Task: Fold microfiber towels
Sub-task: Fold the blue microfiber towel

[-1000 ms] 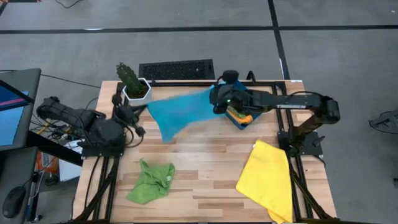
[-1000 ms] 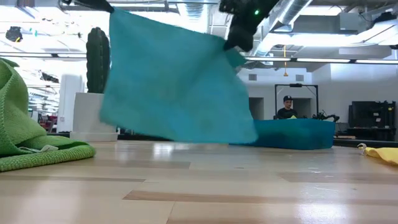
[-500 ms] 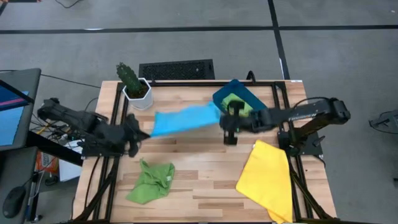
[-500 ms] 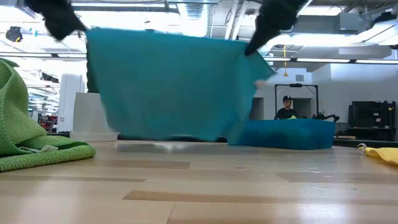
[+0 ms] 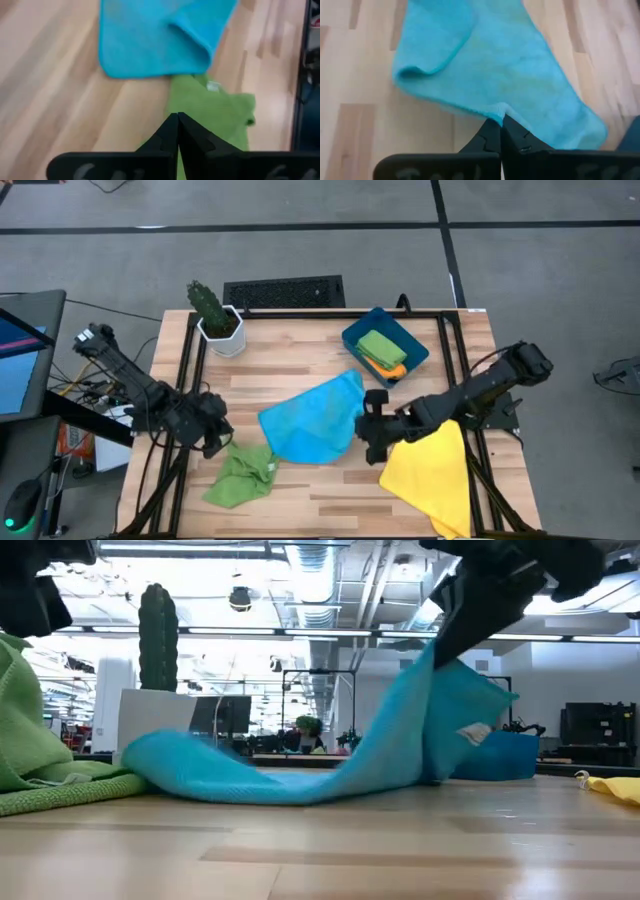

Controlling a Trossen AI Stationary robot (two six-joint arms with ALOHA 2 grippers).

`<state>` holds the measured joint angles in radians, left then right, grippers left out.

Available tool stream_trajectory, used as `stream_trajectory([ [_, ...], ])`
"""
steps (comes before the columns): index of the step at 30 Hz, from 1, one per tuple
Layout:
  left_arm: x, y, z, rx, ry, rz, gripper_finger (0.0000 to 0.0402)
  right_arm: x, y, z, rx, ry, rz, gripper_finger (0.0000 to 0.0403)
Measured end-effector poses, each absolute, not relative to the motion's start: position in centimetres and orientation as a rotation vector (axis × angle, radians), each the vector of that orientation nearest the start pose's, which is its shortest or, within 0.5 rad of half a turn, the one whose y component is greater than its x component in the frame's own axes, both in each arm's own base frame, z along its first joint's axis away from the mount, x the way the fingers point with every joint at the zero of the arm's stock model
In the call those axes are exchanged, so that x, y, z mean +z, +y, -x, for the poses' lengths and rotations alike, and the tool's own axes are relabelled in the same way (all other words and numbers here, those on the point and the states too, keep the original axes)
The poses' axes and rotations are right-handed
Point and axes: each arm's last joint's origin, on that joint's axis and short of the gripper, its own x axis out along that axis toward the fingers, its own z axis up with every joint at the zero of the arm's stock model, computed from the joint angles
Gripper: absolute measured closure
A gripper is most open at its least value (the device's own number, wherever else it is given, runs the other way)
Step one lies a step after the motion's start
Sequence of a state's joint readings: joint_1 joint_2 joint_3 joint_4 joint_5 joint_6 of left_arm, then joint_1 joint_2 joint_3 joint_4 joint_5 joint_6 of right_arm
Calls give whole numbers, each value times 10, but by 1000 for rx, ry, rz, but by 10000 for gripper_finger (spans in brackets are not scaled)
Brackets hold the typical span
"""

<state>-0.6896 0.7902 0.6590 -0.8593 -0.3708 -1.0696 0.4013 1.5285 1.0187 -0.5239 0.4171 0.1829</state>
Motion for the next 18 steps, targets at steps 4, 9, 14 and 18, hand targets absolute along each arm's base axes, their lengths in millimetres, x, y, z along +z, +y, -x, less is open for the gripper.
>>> stream_trajectory([
  [4, 240, -77, -114, 254, 802, 466, 401, 220, 98, -284, -114, 939, 247, 392],
  [9, 233, -81, -133, 325, 558, 291, 401, 221, 93, -286, -103, 941, 239, 391],
  [14, 216, -85, -170, 226, 502, 237, 380, 222, 89, -289, -106, 928, 243, 390],
  [18, 196, -83, -201, 121, 581, 279, 327, 222, 88, -290, -102, 926, 247, 392],
])
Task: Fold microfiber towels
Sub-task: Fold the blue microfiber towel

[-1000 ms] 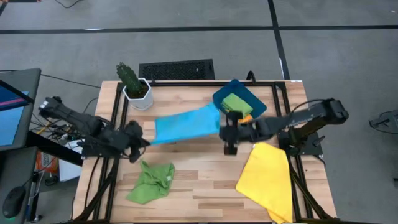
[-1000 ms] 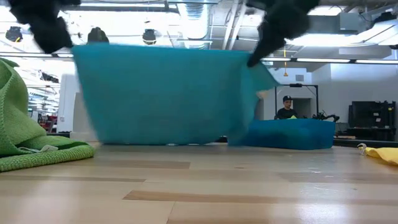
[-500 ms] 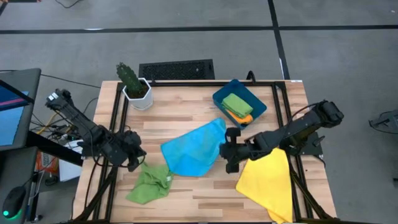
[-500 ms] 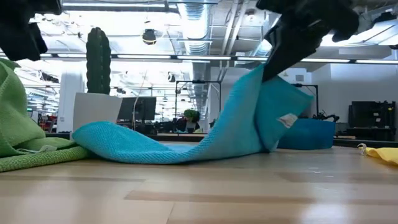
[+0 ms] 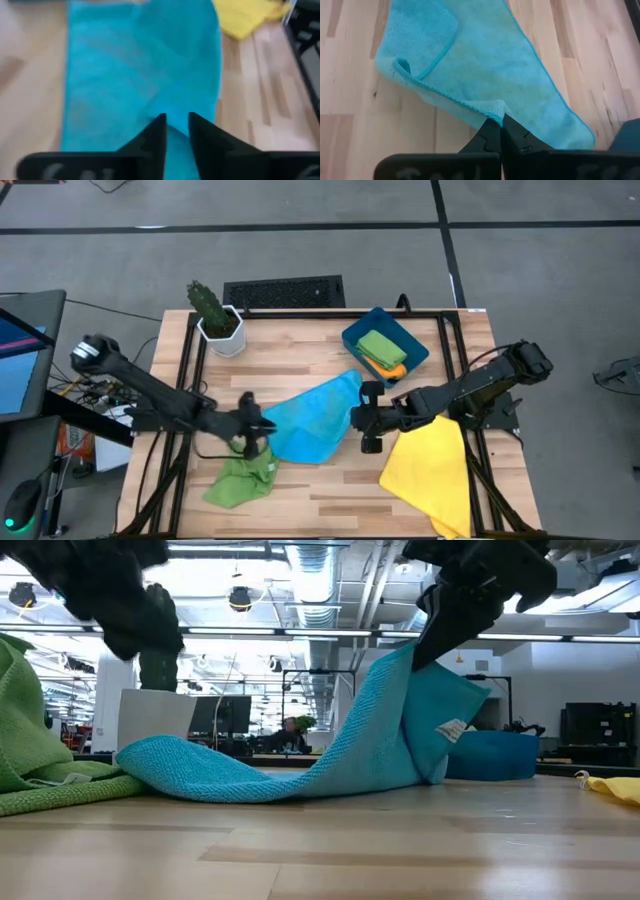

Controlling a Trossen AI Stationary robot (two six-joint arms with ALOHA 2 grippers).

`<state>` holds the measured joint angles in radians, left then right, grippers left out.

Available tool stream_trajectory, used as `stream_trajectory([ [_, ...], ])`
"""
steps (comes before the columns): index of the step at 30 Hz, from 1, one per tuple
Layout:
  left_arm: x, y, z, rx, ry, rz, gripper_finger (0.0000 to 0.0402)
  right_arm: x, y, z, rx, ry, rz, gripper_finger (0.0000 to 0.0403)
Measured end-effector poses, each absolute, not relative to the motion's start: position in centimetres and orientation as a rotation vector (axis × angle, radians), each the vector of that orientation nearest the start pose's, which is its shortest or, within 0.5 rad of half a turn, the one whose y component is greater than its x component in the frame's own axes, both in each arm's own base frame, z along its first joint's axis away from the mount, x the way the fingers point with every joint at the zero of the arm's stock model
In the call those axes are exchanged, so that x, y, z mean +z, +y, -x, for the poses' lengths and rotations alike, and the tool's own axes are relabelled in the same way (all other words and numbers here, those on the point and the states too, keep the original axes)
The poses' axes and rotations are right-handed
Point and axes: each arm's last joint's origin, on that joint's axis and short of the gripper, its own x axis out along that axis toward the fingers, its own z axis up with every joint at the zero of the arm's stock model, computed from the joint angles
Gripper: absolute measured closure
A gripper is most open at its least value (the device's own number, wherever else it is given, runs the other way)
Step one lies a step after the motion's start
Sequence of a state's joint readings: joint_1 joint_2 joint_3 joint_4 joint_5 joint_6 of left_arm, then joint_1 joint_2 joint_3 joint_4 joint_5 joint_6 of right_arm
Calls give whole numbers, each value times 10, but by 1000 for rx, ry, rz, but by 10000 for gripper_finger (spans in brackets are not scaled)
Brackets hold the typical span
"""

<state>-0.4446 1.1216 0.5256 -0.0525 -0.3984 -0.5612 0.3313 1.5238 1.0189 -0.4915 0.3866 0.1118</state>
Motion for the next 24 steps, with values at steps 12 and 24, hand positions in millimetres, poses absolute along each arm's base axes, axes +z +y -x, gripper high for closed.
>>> stream_trajectory([
  [12, 159, -80, -250, 44, 698, 482, 145, 222, 89, -290, -71, 926, 250, 391],
  [24, 120, -76, -268, 29, 785, 600, 139, 222, 92, -289, -55, 930, 260, 391],
])
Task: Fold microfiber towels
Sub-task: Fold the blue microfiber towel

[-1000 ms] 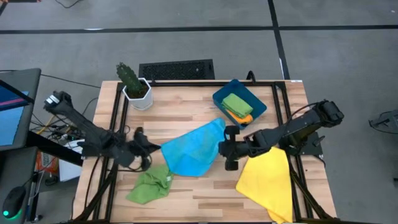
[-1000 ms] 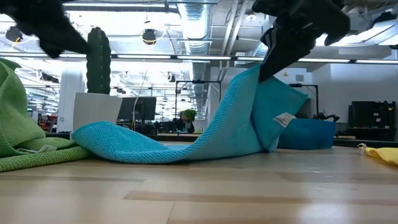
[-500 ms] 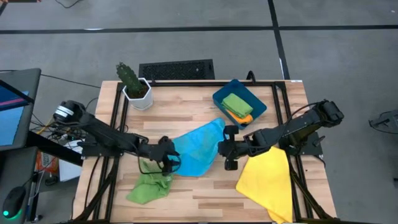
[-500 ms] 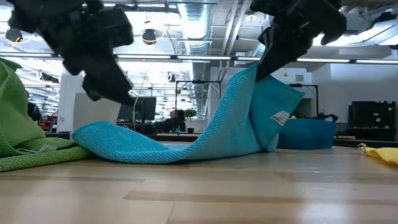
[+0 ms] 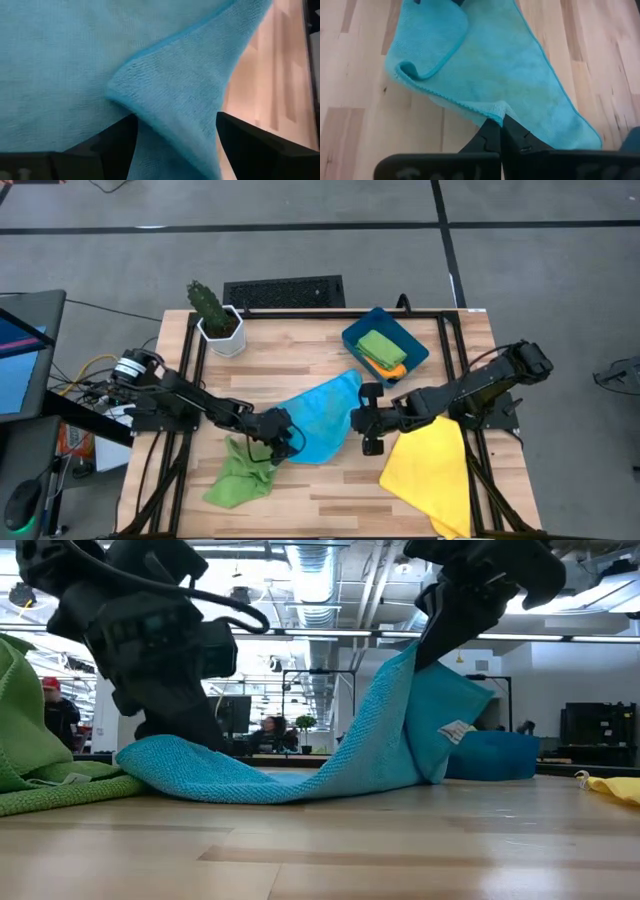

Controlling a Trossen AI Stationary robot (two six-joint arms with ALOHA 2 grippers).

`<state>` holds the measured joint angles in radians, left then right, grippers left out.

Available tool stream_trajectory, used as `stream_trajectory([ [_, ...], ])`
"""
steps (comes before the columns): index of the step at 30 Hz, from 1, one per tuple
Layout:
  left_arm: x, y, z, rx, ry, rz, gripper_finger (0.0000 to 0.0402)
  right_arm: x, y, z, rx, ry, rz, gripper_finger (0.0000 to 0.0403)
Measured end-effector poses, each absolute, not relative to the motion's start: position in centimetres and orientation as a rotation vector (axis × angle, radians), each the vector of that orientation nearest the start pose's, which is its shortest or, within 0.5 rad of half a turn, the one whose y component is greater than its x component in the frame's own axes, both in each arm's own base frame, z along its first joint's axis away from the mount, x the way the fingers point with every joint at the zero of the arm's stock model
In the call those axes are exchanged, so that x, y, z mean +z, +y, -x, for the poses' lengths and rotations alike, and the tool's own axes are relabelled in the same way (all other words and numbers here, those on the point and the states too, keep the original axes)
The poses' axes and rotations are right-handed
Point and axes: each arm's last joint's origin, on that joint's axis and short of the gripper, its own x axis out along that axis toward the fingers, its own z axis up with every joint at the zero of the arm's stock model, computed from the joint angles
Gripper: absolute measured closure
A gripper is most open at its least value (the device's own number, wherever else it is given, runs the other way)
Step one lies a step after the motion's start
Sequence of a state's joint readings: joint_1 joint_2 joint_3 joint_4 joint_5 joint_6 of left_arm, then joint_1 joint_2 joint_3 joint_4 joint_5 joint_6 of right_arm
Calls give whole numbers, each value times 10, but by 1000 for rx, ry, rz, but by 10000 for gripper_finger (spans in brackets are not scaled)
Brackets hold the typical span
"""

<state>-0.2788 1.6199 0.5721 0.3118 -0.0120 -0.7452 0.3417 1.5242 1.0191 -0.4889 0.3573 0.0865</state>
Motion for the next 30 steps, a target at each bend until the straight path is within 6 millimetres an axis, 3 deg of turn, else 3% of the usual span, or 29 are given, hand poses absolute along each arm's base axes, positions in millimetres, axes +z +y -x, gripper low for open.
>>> stream_trajectory([
  [6, 124, -75, -274, 26, 765, 606, 180, 222, 96, -288, -41, 925, 275, 384],
  [19, 123, -72, -273, 111, 751, 544, 389, 222, 96, -288, -44, 924, 276, 382],
  [24, 128, -73, -270, 89, 759, 567, 400, 222, 96, -288, -46, 925, 271, 389],
  [30, 165, -82, -248, 66, 741, 611, 401, 220, 95, -284, -77, 963, 232, 373],
])
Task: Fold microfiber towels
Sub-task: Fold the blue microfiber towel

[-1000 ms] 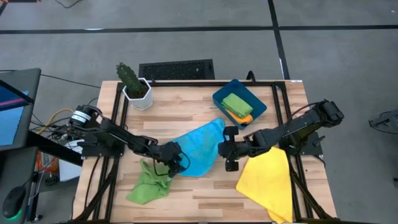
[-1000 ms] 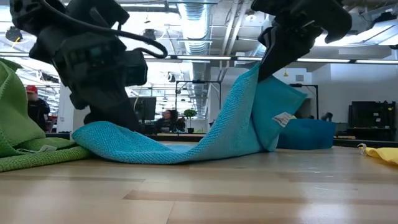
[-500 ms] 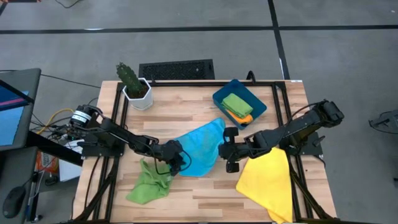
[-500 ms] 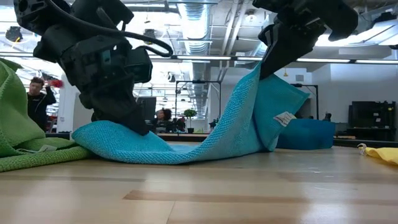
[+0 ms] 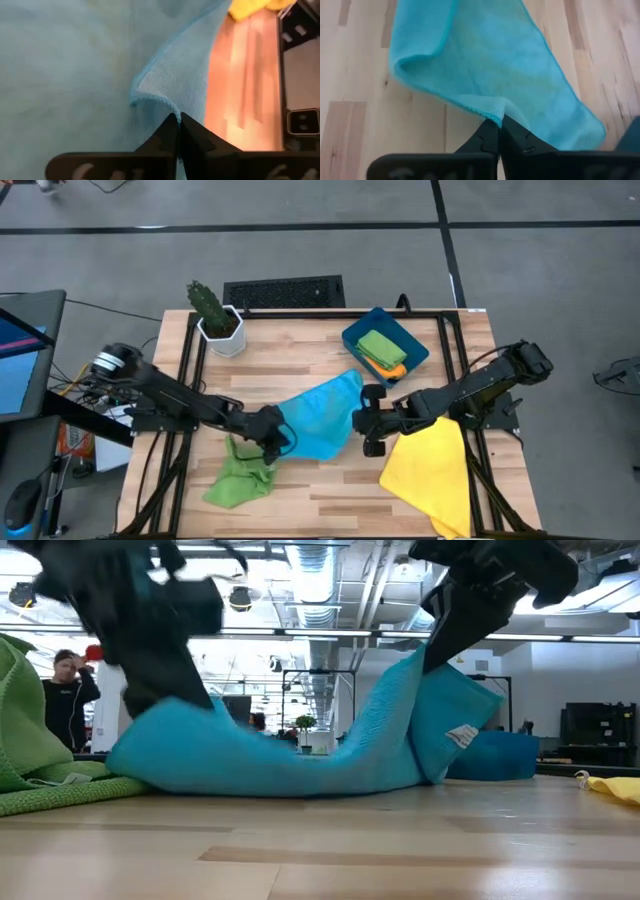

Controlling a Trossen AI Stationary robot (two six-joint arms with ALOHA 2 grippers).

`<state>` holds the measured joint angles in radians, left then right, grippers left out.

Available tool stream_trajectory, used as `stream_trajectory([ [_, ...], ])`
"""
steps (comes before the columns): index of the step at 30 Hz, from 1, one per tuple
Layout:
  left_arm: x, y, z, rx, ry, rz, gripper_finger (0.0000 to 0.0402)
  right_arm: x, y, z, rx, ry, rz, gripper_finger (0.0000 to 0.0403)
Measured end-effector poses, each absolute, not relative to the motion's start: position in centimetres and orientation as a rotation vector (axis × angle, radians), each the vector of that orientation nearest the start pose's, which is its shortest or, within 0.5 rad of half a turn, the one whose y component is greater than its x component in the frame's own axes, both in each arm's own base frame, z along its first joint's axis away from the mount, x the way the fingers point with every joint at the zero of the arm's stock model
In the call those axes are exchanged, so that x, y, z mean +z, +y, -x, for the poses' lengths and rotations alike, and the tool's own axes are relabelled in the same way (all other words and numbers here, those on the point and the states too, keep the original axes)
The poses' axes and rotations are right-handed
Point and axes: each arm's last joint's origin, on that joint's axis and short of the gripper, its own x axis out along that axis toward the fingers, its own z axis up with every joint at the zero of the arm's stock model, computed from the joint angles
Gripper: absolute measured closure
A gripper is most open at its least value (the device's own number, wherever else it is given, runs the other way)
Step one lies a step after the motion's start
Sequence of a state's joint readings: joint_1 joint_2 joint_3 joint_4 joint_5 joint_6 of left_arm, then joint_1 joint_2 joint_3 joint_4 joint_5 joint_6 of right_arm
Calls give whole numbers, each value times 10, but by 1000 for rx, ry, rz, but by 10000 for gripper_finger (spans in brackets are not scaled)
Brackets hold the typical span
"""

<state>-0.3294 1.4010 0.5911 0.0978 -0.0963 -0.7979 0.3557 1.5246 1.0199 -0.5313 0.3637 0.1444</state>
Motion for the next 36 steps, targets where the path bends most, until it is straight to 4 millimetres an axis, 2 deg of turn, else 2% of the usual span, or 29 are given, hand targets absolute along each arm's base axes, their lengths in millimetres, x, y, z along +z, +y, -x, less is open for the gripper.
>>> stream_trajectory([
  [4, 194, -79, -215, 185, 717, 583, 401, 218, 95, -283, -94, 975, 195, 371],
  [9, 223, -71, -172, 318, 607, 563, 401, 209, 96, -278, -96, 993, 150, 378],
  [13, 239, -68, -153, 328, 514, 568, 401, 204, 101, -276, -101, 978, 110, 379],
  [20, 241, -67, -148, 307, 512, 561, 401, 194, 111, -276, -67, 892, 69, 367],
  [24, 238, -69, -151, 310, 530, 538, 401, 184, 110, -276, -87, 905, 46, 358],
  [36, 238, -70, -151, 296, 539, 539, 401, 129, 117, -292, -78, 1013, 39, 294],
])
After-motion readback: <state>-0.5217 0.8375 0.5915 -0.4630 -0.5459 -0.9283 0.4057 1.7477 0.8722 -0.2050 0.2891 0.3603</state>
